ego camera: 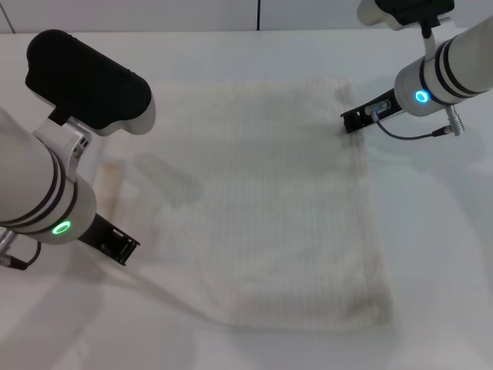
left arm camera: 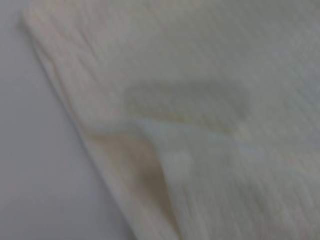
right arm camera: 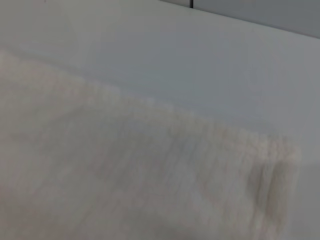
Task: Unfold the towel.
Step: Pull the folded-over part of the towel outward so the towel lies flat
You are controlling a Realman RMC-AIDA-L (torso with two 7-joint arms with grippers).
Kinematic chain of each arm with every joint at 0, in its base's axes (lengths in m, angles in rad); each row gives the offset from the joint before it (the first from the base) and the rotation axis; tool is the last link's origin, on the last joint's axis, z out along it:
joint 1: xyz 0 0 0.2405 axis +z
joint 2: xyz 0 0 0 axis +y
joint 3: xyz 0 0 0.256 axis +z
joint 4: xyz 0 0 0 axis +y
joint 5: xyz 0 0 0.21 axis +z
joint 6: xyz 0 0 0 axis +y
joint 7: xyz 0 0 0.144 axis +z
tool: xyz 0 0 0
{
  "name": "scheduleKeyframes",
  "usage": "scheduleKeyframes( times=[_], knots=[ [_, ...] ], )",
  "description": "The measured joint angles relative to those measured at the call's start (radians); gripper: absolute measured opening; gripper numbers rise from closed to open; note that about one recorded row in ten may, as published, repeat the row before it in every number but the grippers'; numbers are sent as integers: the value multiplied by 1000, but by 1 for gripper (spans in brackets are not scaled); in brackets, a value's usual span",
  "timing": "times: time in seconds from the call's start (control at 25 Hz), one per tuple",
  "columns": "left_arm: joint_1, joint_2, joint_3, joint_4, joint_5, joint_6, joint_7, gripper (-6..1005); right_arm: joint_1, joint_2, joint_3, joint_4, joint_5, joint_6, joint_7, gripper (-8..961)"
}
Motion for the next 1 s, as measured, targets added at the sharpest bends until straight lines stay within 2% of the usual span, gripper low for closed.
scheduleKeyframes(
  times=[0.56, 0.8, 1.0],
  knots=[
    [12, 4, -3, 12, 0, -33, -24, 49, -4, 0, 0, -5, 0, -7, 0, 19],
    [12, 14, 55, 22, 1, -3, -20, 50, -5, 0, 0, -12, 0, -10, 0, 21],
    [8, 37, 22, 6, 3, 9, -49, 220, -5, 0, 0, -21, 0, -18, 0, 23]
  ],
)
